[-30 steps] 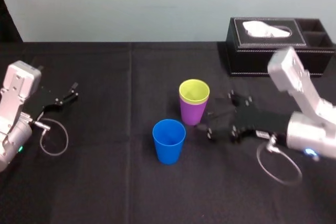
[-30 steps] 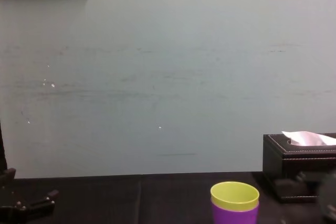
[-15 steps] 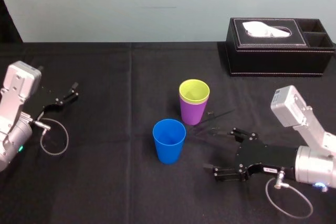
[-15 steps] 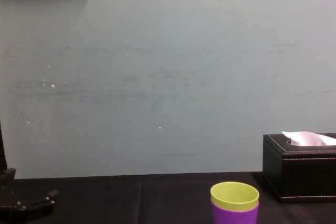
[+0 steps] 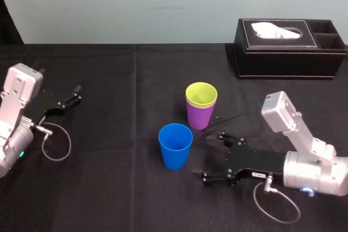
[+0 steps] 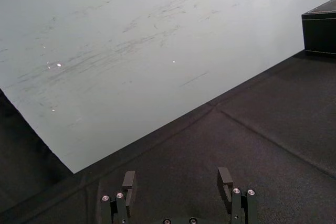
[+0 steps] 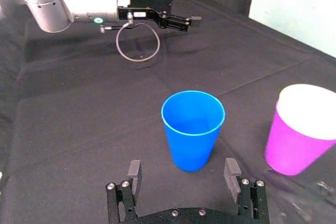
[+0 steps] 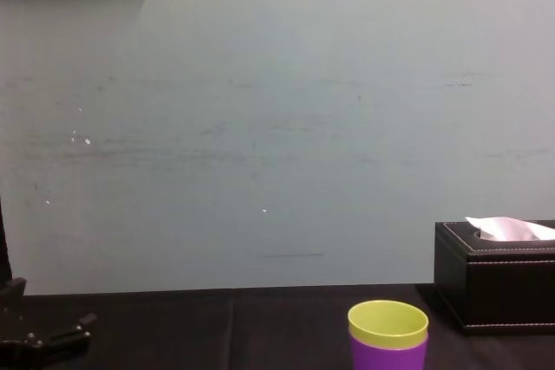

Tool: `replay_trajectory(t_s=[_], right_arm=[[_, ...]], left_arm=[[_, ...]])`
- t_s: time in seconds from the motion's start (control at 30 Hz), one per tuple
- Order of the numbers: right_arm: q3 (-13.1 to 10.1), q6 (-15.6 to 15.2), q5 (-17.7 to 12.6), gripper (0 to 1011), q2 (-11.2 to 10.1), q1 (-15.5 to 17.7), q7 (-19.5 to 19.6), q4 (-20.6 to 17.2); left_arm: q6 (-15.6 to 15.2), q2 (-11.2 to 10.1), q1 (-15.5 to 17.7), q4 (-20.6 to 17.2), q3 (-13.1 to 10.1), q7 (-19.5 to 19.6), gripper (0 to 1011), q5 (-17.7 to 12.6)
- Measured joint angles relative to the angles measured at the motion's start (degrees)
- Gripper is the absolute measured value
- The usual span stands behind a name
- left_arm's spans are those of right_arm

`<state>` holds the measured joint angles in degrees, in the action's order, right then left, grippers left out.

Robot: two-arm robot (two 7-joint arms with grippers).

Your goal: Stack the three plastic cups sequentially using one hand.

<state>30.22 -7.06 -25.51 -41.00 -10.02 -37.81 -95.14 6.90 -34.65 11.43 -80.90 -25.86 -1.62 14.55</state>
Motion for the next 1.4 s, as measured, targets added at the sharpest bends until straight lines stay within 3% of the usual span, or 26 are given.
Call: replay_trajectory(t_s=[0.67, 1.4], right_arm=[[3.0, -0.3, -0.1, 1000, 4.4, -3.5, -0.1, 4.4], [4.5, 0.7, 0.3, 1000, 7.4, -6.2, -0.2, 8.1]], left_arm=[[0.0, 0.0, 0.0, 0.0, 0.0, 0.0, 1012, 0.0], [0.0, 0.0, 0.0, 0.0, 0.0, 0.0, 1011, 0.0]])
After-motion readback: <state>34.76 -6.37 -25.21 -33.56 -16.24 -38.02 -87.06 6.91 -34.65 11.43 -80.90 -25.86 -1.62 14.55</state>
